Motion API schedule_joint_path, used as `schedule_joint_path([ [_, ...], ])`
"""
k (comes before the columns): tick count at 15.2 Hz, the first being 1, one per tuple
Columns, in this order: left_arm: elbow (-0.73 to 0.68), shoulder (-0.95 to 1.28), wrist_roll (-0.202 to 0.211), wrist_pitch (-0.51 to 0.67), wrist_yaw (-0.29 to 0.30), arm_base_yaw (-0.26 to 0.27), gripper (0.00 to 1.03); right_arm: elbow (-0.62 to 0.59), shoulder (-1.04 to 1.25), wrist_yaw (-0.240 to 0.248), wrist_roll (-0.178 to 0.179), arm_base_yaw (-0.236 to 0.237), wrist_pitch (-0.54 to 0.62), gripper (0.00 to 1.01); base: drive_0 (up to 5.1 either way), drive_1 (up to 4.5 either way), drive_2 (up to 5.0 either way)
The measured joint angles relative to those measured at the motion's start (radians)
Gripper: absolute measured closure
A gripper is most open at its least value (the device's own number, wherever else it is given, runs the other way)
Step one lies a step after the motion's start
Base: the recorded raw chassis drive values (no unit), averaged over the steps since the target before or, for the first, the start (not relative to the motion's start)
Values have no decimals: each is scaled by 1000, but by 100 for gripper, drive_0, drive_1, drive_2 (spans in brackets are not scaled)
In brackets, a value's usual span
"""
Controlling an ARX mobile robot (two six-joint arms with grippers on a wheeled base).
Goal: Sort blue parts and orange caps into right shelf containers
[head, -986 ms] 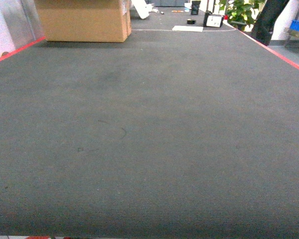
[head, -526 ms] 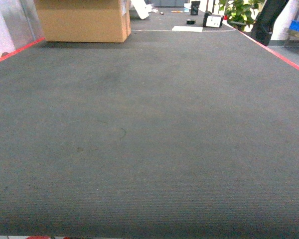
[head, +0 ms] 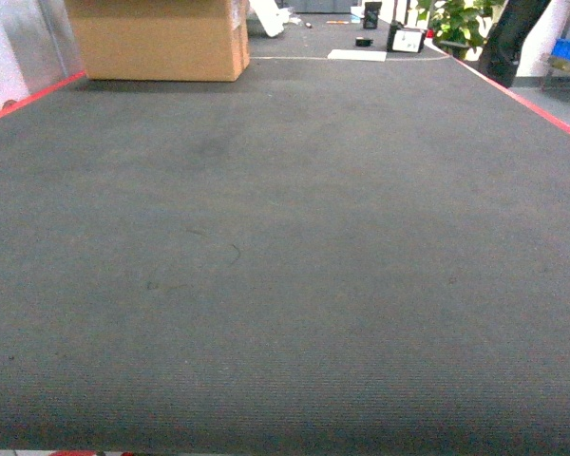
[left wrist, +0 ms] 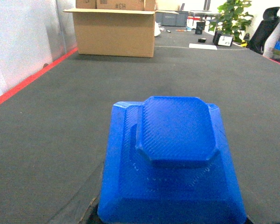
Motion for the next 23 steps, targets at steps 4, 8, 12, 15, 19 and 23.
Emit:
schedule_joint_path([
  [4, 0, -88, 0, -83, 0, 0, 59, -22, -76, 0, 1, 0, -31, 55, 0, 0, 0],
  [8, 0, -156, 0, -150, 0, 0, 59, -22, -143, 0, 3, 0, -101, 55, 0, 0, 0],
  [12, 1, -326, 0, -331, -2, 0, 59, -20, -321, 0, 3, 0, -283, 55, 0, 0, 0],
  [15, 1, -327, 0, -336, 0, 0, 59, -21, -321, 0, 4, 0, -290, 55, 0, 0, 0],
  [19, 1, -327, 0, -335, 0, 0, 59, -21, -321, 0, 4, 0, -290, 55, 0, 0, 0],
  [23, 1, -327, 0, -335, -3, 3, 60, -21, -321, 0, 3, 0, -290, 55, -96, -96, -96],
])
